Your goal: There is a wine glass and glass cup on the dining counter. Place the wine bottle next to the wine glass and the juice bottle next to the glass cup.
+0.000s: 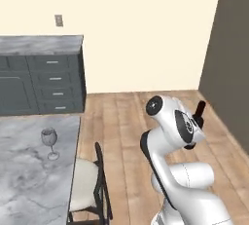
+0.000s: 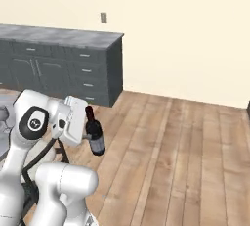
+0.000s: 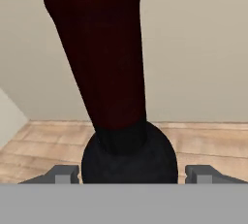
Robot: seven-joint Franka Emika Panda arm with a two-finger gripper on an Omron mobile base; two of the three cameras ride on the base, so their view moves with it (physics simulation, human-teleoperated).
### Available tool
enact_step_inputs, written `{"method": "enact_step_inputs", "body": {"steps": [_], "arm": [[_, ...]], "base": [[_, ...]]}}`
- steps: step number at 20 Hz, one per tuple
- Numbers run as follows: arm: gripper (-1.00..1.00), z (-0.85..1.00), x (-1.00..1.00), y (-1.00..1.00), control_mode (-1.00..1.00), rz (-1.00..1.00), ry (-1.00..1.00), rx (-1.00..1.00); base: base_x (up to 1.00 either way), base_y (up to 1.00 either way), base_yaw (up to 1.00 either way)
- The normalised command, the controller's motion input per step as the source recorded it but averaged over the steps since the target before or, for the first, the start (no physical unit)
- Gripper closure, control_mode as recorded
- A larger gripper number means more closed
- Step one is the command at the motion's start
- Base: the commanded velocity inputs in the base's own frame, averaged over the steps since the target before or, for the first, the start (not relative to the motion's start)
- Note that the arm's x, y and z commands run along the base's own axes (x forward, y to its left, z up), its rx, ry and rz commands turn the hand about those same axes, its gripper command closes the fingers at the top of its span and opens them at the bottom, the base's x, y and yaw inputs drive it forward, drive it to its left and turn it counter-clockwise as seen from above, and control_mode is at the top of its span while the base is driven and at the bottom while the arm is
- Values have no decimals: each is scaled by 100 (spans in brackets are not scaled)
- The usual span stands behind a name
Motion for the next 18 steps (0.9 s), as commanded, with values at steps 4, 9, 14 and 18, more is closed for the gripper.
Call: {"method": "enact_step_inputs", "body": {"steps": [4,9,14,18], "arm": [[100,0,0,0,100,0,0,0],[100,0,0,0,100,0,0,0],[100,0,0,0,100,0,0,0],[100,0,0,0,100,0,0,0]], "base": [[14,0,83],[22,-2,76],[8,-1,86],[0,2,86]]}}
